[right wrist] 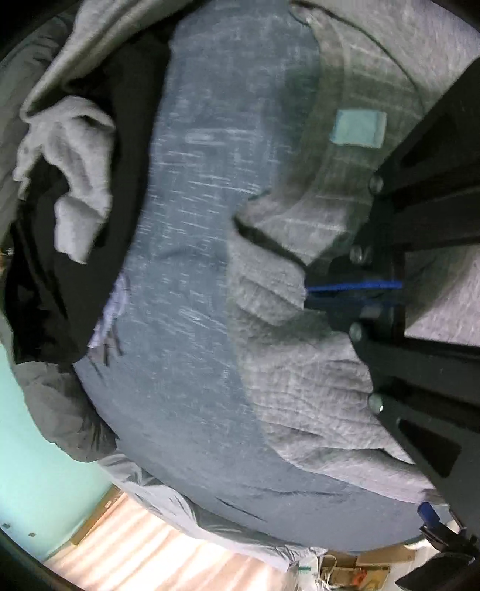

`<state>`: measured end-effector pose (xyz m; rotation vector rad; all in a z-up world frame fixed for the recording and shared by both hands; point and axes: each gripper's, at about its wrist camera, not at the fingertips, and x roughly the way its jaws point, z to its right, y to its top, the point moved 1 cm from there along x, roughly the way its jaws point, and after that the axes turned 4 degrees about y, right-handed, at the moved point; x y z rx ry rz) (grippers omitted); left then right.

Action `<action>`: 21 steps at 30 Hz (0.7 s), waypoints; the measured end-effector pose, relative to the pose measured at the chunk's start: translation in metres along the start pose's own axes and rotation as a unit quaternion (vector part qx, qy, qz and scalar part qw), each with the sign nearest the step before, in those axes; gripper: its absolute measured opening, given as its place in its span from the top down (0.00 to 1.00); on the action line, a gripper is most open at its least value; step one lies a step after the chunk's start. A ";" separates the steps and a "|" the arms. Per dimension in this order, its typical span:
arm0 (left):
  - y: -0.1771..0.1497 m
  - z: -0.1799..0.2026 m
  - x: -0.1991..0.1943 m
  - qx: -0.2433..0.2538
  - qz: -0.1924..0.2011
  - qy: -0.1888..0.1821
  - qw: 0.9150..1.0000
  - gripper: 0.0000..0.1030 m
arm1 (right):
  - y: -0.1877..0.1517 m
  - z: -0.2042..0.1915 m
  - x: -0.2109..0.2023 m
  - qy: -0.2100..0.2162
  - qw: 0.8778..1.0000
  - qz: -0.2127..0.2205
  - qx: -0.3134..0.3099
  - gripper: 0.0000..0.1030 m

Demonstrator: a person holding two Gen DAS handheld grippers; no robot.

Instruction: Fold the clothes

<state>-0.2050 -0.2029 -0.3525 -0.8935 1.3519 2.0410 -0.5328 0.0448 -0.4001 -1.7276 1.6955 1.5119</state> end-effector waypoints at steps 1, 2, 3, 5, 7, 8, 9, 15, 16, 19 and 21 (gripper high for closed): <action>0.000 0.000 0.000 -0.001 0.000 0.000 1.000 0.42 | 0.002 -0.001 -0.005 -0.012 1.000 0.012 -0.007 0.99; 0.000 0.000 -0.001 -0.001 0.001 0.001 1.000 0.42 | 0.004 -0.003 -0.010 -0.026 0.999 0.024 -0.014 0.99; 0.000 -0.001 -0.001 -0.002 0.002 0.001 1.000 0.42 | 0.008 -0.005 -0.016 -0.043 0.998 0.037 -0.023 0.99; 0.000 -0.001 -0.001 -0.003 0.002 0.001 1.000 0.42 | 0.015 -0.009 -0.024 -0.084 0.994 0.060 -0.044 0.99; 0.000 -0.001 -0.001 -0.003 0.002 0.001 1.000 0.42 | 0.021 -0.013 -0.028 -0.119 0.988 0.071 -0.066 0.99; 0.000 -0.001 -0.001 -0.002 0.002 0.001 1.000 0.42 | 0.023 -0.013 -0.024 -0.122 0.988 0.066 -0.071 0.99; 0.000 -0.001 -0.001 -0.002 0.002 0.001 1.000 0.42 | 0.024 -0.012 -0.020 -0.116 0.989 0.059 -0.068 0.99; 0.000 -0.004 0.000 -0.005 0.000 0.001 1.000 0.42 | 0.024 0.018 -0.020 -0.109 0.993 0.051 -0.012 0.99; 0.000 -0.004 0.000 -0.006 0.000 0.001 1.000 0.42 | 0.023 0.027 -0.030 -0.117 0.991 0.063 -0.004 0.98; 0.001 -0.004 0.000 -0.005 0.000 0.001 1.000 0.42 | 0.024 0.064 -0.069 -0.121 0.987 0.096 0.033 0.92; 0.001 -0.003 0.001 -0.004 -0.001 0.002 1.000 0.42 | 0.023 0.091 -0.094 -0.143 0.984 0.099 0.043 0.85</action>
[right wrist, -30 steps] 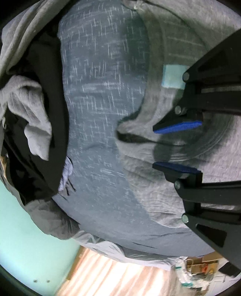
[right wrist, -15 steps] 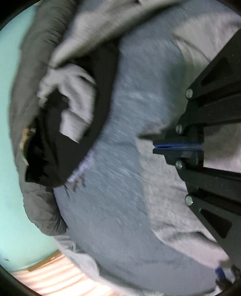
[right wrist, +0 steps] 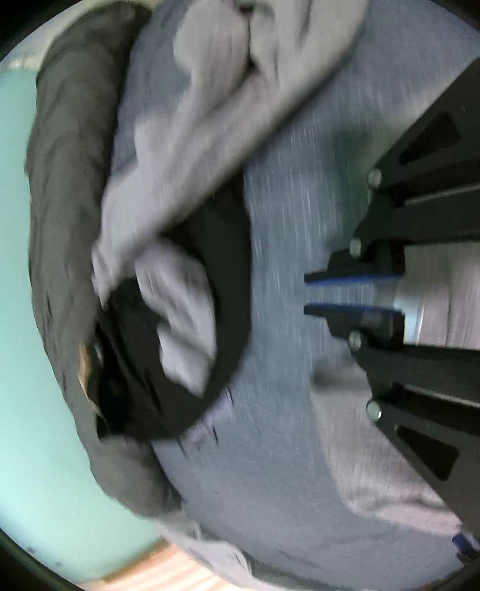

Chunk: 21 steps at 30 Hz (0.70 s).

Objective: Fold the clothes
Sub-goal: 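Open the right tool to release the collar and withdraw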

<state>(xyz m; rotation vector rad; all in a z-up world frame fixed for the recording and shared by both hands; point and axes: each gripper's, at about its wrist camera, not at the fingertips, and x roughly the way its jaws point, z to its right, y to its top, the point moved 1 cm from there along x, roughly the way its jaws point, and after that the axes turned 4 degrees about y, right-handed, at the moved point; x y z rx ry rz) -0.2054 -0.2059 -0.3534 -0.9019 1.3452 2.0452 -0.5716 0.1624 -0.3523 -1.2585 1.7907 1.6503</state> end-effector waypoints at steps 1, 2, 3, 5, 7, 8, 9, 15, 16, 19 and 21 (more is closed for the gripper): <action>0.000 0.001 0.001 0.001 -0.001 0.000 1.000 0.42 | 0.001 0.016 -0.006 -0.005 1.000 -0.006 0.002 0.82; 0.000 0.002 0.001 0.002 -0.001 0.001 1.000 0.42 | 0.001 0.030 -0.011 -0.010 1.000 -0.012 0.002 0.82; 0.000 0.002 0.002 0.003 -0.001 0.001 1.000 0.42 | 0.000 0.040 -0.014 -0.019 1.000 -0.019 -0.002 0.81; -0.001 0.003 0.002 0.005 -0.001 0.003 1.000 0.42 | -0.005 0.061 -0.018 -0.031 0.999 -0.036 -0.006 0.80; 0.000 0.004 0.003 0.007 -0.001 0.005 1.000 0.42 | -0.013 0.079 -0.018 -0.034 0.998 -0.047 0.008 0.80; 0.000 0.004 0.003 0.007 -0.002 0.006 1.000 0.42 | -0.017 0.087 -0.017 -0.034 0.998 -0.051 0.015 0.80; 0.000 0.004 0.004 0.008 -0.002 0.007 1.000 0.42 | -0.021 0.094 -0.016 -0.034 0.998 -0.056 0.021 0.80; 0.001 0.000 0.007 0.009 -0.004 0.012 1.000 0.42 | -0.037 0.105 -0.006 0.019 0.998 -0.058 0.033 0.71; 0.001 -0.001 0.007 0.007 -0.004 0.013 1.000 0.42 | -0.038 0.100 -0.002 0.018 0.997 -0.067 0.019 0.71; 0.001 -0.003 0.008 0.005 -0.005 0.014 1.000 0.42 | -0.042 0.088 0.007 0.012 0.996 -0.085 -0.021 0.72; 0.002 -0.004 0.008 0.005 -0.004 0.014 1.000 0.42 | -0.043 0.081 0.005 0.009 0.996 -0.076 -0.044 0.89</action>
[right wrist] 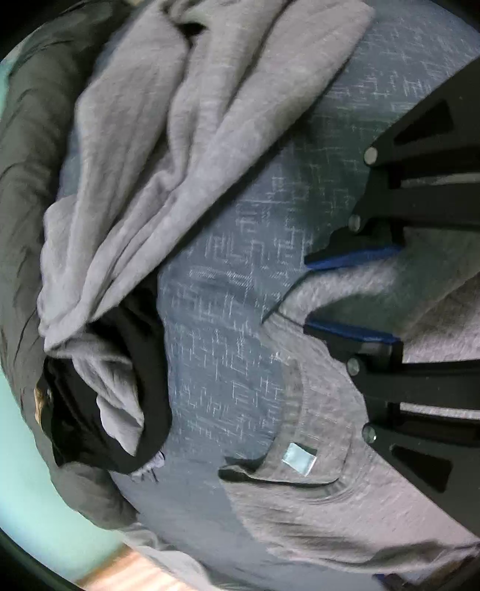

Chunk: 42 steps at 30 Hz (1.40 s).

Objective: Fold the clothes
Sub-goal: 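Open the right tool to release the collar and withdraw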

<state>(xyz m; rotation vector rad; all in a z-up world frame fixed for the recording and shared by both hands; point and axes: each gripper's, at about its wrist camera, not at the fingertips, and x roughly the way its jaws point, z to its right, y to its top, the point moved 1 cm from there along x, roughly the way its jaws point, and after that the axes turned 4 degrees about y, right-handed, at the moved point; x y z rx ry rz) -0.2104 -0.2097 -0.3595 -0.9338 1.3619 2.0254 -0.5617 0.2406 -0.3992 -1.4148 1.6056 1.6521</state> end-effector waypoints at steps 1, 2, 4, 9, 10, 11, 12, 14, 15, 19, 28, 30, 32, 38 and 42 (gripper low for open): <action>0.000 0.000 0.000 0.001 0.000 0.000 1.000 0.42 | 0.000 -0.003 -0.001 -0.009 1.000 0.004 -0.006 0.96; 0.000 0.000 -0.001 0.001 0.000 0.000 1.000 0.42 | 0.000 -0.006 -0.002 -0.021 1.000 0.010 -0.014 0.97; 0.000 0.000 -0.001 0.002 0.001 0.000 1.000 0.42 | 0.007 -0.009 -0.010 -0.056 0.997 0.035 -0.026 0.98; 0.000 0.000 -0.002 0.002 0.002 -0.001 1.000 0.42 | 0.026 -0.013 -0.011 -0.117 0.991 0.046 -0.041 0.98; 0.000 0.001 -0.003 0.002 0.002 -0.001 1.000 0.42 | 0.028 -0.015 -0.008 -0.125 0.990 0.043 -0.047 0.98; 0.000 0.000 -0.003 0.002 0.002 -0.001 1.000 0.42 | 0.030 -0.015 -0.004 -0.129 0.990 0.037 -0.047 0.98; 0.000 0.000 -0.003 0.002 0.002 -0.001 1.000 0.42 | 0.028 -0.014 0.001 -0.135 0.989 0.031 -0.047 0.98; 0.000 -0.001 -0.002 0.001 0.000 -0.002 1.000 0.42 | 0.022 -0.011 0.010 -0.138 0.989 0.015 -0.041 0.98; 0.000 -0.001 -0.002 0.000 -0.001 -0.002 1.000 0.42 | 0.021 -0.010 0.011 -0.139 0.989 0.013 -0.037 0.98; 0.001 -0.002 -0.003 -0.002 -0.001 -0.005 1.000 0.42 | 0.018 -0.008 -0.008 -0.147 0.988 0.037 -0.014 0.96; -0.001 -0.006 -0.027 -0.002 0.005 -0.022 1.000 0.42 | -0.049 -0.052 -0.112 -0.023 0.991 0.129 0.024 0.74; -0.005 -0.009 -0.032 -0.004 0.003 -0.025 1.000 0.42 | -0.079 -0.075 -0.126 0.001 0.990 0.137 0.042 0.72; -0.011 -0.012 -0.037 -0.005 0.001 -0.023 1.000 0.42 | -0.112 -0.095 -0.139 0.012 0.988 0.145 0.059 0.72; -0.032 -0.023 -0.065 -0.025 -0.012 -0.033 0.999 0.42 | -0.201 -0.136 -0.173 0.078 0.981 0.149 0.092 0.63; -0.051 -0.035 -0.096 -0.022 -0.019 -0.014 0.999 0.42 | -0.246 -0.146 -0.188 0.112 0.973 0.155 0.128 0.60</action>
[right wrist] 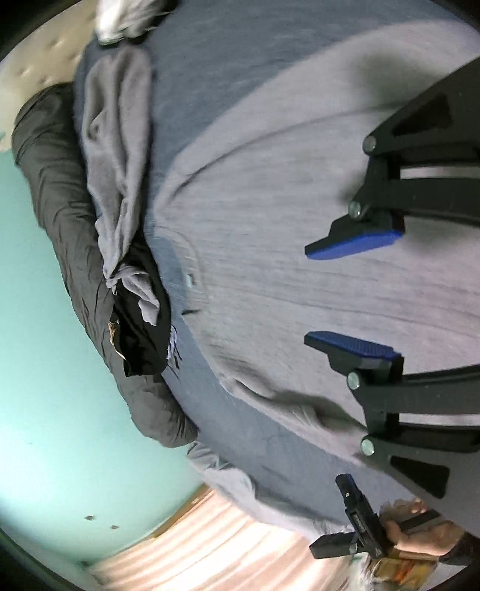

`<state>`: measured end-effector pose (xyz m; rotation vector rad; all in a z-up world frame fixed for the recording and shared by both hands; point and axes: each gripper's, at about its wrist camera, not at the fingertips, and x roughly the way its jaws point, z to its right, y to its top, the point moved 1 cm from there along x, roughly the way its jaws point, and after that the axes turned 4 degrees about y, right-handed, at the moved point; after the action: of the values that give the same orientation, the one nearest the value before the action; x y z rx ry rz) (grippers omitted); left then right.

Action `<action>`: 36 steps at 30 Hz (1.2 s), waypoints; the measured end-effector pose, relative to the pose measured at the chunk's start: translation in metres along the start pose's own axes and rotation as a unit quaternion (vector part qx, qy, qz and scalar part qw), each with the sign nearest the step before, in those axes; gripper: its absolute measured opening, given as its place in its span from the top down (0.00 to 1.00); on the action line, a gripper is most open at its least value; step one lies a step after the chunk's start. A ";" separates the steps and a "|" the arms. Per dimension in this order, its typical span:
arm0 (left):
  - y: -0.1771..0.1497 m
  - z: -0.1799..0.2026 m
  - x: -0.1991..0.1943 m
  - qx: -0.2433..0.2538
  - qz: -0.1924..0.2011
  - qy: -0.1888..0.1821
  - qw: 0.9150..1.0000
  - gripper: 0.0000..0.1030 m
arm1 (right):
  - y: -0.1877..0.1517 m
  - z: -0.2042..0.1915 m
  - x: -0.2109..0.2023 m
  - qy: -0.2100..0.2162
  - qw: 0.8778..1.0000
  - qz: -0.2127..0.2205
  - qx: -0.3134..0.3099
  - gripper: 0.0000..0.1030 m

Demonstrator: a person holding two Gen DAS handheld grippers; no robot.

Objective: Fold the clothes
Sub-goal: 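Open the right tool to release the collar and withdraw, then grasp the sweatshirt side edge with the left tool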

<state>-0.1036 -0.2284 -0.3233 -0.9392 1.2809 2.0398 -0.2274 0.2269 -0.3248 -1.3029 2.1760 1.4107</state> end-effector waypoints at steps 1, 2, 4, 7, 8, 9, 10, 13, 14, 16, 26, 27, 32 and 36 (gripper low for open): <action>-0.004 -0.003 -0.007 0.005 -0.003 0.009 1.000 0.42 | -0.006 -0.002 -0.005 0.004 1.000 0.005 0.004 0.60; -0.009 -0.007 -0.013 0.010 -0.005 0.018 1.000 0.42 | -0.012 -0.003 -0.009 0.010 1.000 0.009 0.008 0.60; -0.019 -0.019 -0.024 0.016 -0.015 0.038 0.999 0.42 | -0.021 -0.008 -0.015 0.025 1.000 0.013 0.013 0.60; -0.031 -0.040 -0.033 0.010 -0.029 0.059 0.998 0.41 | -0.032 -0.017 -0.024 0.044 0.999 0.025 0.003 0.57; -0.036 -0.047 -0.035 0.010 -0.035 0.065 0.997 0.36 | -0.036 -0.019 -0.026 0.050 0.998 0.029 0.000 0.55; -0.041 -0.054 -0.036 0.010 -0.040 0.071 0.997 0.34 | -0.040 -0.020 -0.028 0.058 0.998 0.034 -0.002 0.52; -0.046 -0.060 -0.037 0.010 -0.047 0.077 0.996 0.34 | -0.045 -0.022 -0.029 0.064 0.997 0.037 -0.002 0.52; -0.058 -0.074 -0.035 -0.002 -0.066 0.077 0.995 0.34 | -0.052 -0.019 -0.023 0.079 0.996 0.030 0.014 0.51; -0.062 -0.076 -0.034 -0.005 -0.071 0.078 0.994 0.34 | -0.051 -0.019 -0.022 0.087 0.996 0.030 0.022 0.51; -0.069 -0.079 -0.031 -0.006 -0.080 0.081 0.994 0.34 | -0.049 -0.018 -0.023 0.098 0.994 0.044 0.030 0.51; -0.084 -0.064 -0.009 0.018 -0.102 0.072 0.992 0.39 | -0.057 -0.006 -0.007 0.102 0.993 0.038 0.054 0.51; -0.085 -0.062 -0.006 0.019 -0.105 0.071 0.992 0.44 | -0.057 -0.004 -0.006 0.102 0.992 0.036 0.057 0.51; -0.087 -0.058 0.003 0.038 -0.113 0.078 0.990 0.66 | -0.055 -0.002 -0.006 0.102 0.992 0.039 0.061 0.51; -0.085 -0.059 0.002 0.046 -0.116 0.076 0.989 0.85 | -0.057 -0.001 -0.003 0.101 0.992 0.037 0.062 0.51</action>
<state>-0.0253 -0.2483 -0.3877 -1.1599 1.2668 1.7459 -0.1812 0.2199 -0.3574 -1.3846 2.4233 1.1917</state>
